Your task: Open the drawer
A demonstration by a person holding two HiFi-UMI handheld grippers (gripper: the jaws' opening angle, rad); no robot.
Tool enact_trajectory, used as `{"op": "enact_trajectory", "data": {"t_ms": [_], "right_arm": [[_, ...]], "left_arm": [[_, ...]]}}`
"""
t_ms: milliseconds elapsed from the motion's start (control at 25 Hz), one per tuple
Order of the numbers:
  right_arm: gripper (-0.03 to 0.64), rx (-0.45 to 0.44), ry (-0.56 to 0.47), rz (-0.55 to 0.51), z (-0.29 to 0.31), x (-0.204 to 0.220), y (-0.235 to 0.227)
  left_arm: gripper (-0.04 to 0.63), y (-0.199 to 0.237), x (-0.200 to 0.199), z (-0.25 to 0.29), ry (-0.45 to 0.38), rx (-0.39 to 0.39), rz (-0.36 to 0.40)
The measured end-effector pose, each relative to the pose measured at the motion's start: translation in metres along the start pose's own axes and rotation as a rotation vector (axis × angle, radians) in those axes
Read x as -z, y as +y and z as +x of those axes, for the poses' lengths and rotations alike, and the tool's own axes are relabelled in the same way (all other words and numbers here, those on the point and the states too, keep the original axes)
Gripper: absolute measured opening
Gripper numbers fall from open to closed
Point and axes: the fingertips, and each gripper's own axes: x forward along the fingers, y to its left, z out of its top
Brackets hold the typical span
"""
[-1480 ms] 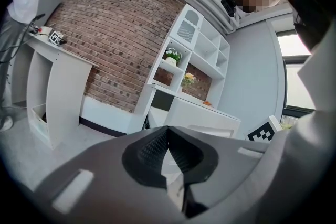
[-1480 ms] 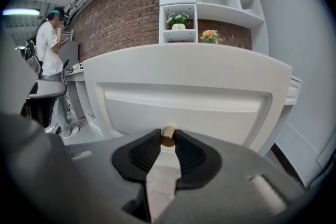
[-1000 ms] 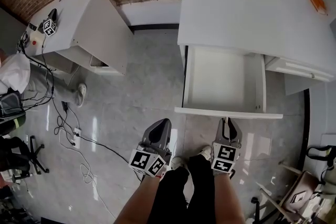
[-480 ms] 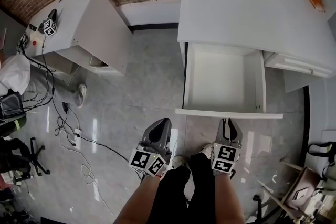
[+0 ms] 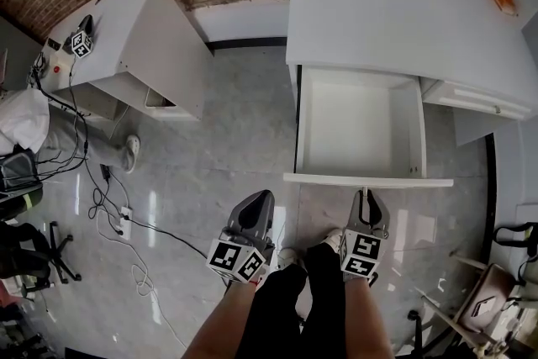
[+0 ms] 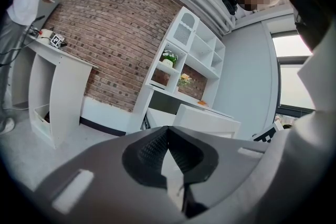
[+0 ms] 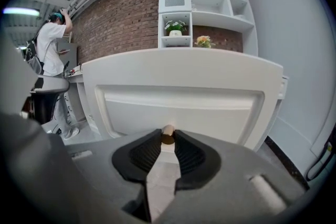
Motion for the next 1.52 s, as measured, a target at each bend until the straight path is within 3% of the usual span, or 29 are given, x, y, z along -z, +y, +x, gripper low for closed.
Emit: {"op": "enact_trajectory", "data": {"t_ms": [360,520,600,1000,1520], "right_arm": [[0.081,-0.028,-0.046,0.033,-0.023,-0.008,-0.003],[0.006,-0.035,-0.076,0.039,-0.039,-0.019,-0.004],[0.003,-0.047,-0.093,0.042,-0.048,-0.028,-0.003],[0.003,-0.122,-0.193,0.037,-0.109,-0.095,0.009],[0.002,-0.193,-0.316,0.008,-0.184,-0.182,0.002]], "left_arm": [[0.002,-0.01,-0.009,-0.012,0.009,0.021,0.023],[0.003,-0.015,-0.019,-0.018,0.018,0.031,0.036],[0.002,-0.02,-0.024,-0.021,0.021,0.049,0.042],[0.002,-0.075,-0.062,-0.029,0.033,0.194,0.055],[0.002,-0.119,-0.139,-0.027,-0.032,0.273,0.076]]}}
